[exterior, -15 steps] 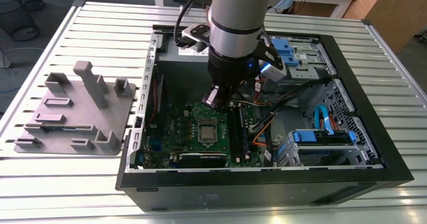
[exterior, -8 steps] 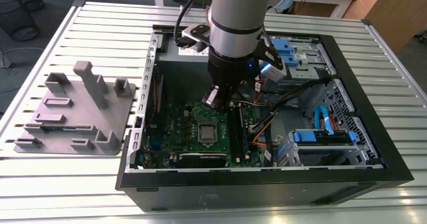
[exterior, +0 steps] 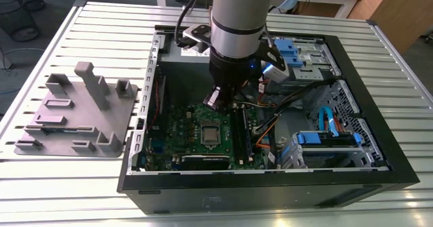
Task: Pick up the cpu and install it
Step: 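Close the cpu cover, then install the first cpu locking lever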
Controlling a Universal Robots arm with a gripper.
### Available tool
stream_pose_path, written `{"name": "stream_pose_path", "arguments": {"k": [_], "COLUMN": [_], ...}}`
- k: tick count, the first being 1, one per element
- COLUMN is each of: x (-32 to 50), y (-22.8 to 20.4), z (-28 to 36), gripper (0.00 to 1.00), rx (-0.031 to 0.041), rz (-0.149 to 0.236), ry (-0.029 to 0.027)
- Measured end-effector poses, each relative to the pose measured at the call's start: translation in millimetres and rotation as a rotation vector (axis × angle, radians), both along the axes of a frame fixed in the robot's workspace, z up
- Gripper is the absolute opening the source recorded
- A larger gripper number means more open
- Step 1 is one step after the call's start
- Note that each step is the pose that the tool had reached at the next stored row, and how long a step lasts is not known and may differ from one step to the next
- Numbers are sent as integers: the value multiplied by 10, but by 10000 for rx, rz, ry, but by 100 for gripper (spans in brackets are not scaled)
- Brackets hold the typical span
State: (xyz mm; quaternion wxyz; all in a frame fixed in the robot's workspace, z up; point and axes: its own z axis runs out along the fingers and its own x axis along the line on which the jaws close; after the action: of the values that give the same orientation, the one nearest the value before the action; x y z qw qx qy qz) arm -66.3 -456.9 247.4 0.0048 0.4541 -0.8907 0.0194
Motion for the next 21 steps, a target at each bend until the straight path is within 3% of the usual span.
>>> {"name": "stream_pose_path", "arguments": {"k": [4,6,11,15,21], "x": [-39,-59,-138,-153,-159], "y": [-18,-52,-88,-136,-138], "z": [-1,-2,-3,-6,-6], "gripper": [11,11,11,11,11], "rx": [0,1,0,0,0], "rz": [1,0,0,1,0], "ry": [-1,-2,-11,-12,-12]}}
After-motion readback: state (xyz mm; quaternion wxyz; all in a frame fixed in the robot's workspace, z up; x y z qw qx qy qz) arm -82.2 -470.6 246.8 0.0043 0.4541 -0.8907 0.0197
